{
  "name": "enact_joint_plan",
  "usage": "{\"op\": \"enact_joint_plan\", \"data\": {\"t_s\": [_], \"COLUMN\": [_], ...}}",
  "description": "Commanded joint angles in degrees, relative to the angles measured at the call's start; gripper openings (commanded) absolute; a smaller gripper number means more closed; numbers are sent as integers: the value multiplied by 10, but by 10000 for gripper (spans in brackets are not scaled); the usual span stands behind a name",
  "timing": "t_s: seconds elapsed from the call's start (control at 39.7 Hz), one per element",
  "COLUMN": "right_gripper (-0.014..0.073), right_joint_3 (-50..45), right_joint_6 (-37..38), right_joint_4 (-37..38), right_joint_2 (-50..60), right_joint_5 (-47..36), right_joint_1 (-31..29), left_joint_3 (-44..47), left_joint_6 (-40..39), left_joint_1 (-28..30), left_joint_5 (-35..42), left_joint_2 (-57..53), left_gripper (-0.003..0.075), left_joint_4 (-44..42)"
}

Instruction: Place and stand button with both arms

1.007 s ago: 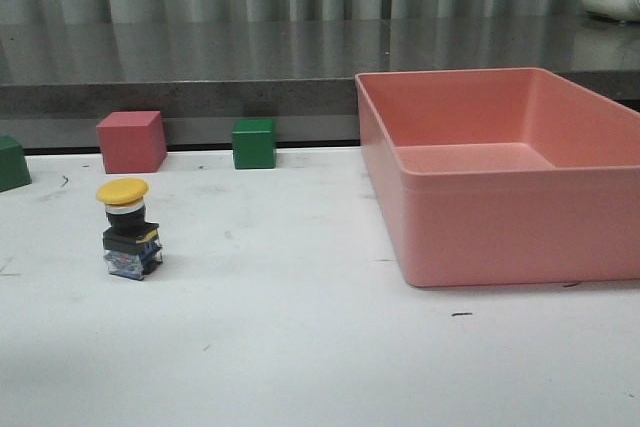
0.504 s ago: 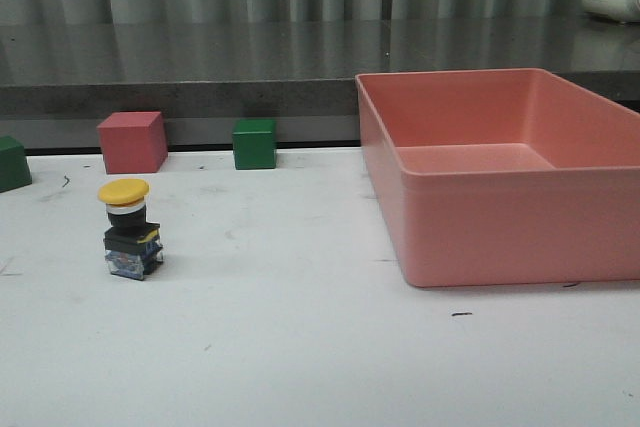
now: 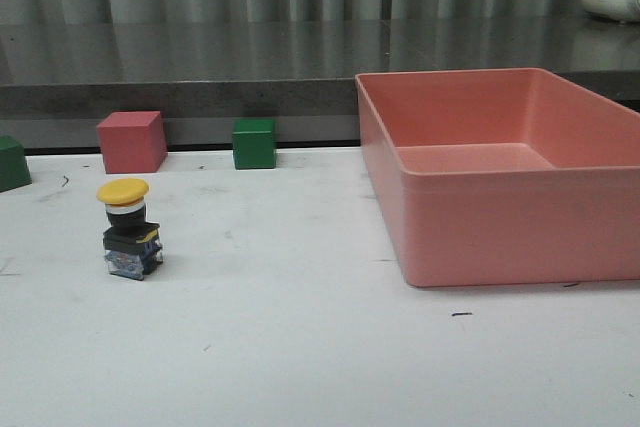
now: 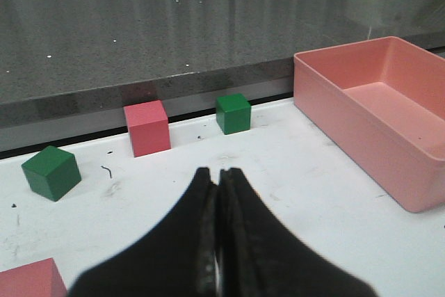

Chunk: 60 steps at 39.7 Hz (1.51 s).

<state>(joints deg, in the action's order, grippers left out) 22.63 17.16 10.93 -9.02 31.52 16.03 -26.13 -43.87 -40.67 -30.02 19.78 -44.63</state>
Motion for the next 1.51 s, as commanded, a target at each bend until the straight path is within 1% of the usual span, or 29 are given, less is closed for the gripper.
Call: {"op": "enact_joint_plan", "data": {"t_s": [0.0, 0.38, 0.68, 0.73, 0.81, 0.83, 0.88, 0.93, 1.03, 1.08, 1.13, 1.21, 1.26, 1.36, 1.49], "right_gripper": [-70, -70, -70, -70, -70, -70, -70, -70, -70, -70, -70, -70, -70, -70, -70], "right_joint_3": [16, 16, 16, 16, 16, 16, 16, 16, 16, 16, 16, 16, 16, 16, 16], "right_joint_6": [-3, -3, -3, -3, -3, -3, -3, -3, -3, -3, -3, -3, -3, -3, -3], "right_joint_4": [12, 12, 12, 12, 12, 12, 12, 12, 12, 12, 12, 12, 12, 12, 12], "right_joint_2": [-6, -6, -6, -6, -6, -6, -6, -6, -6, -6, -6, -6, -6, -6, -6], "right_joint_5": [-48, -48, -48, -48, -48, -48, -48, -48, -48, -48, -48, -48, -48, -48, -48], "right_joint_1": [-3, -3, -3, -3, -3, -3, -3, -3, -3, -3, -3, -3, -3, -3, -3], "left_joint_3": [-17, -17, -17, -17, -17, -17, -17, -17, -16, -9, 2, 26, 45, 87, 130], "left_joint_6": [-5, -5, 1, 38, 144, 185, 253, 299, 404, 452, 476, 469, 447, 392, 386], "left_joint_1": [-9, -8, -8, -5, 3, 9, 24, 45, 113, 150, 190, 253, 294, 371, 416], "left_joint_5": [26, 26, 24, 26, 28, 28, 29, 29, 44, 65, 89, 126, 148, 157, 160], "left_joint_2": [4, 4, 4, 0, -8, -14, -22, -29, -48, -59, -70, -96, -117, -171, -217], "left_gripper": [-20, -20, -20, -20, -20, -20, -20, -20, -20, -20, -20, -20, -20, -20, -20], "left_joint_4": [-10, -10, -26, 17, 111, 163, 228, 283, 402, 439, 470, 479, 478, 469, 468]}}
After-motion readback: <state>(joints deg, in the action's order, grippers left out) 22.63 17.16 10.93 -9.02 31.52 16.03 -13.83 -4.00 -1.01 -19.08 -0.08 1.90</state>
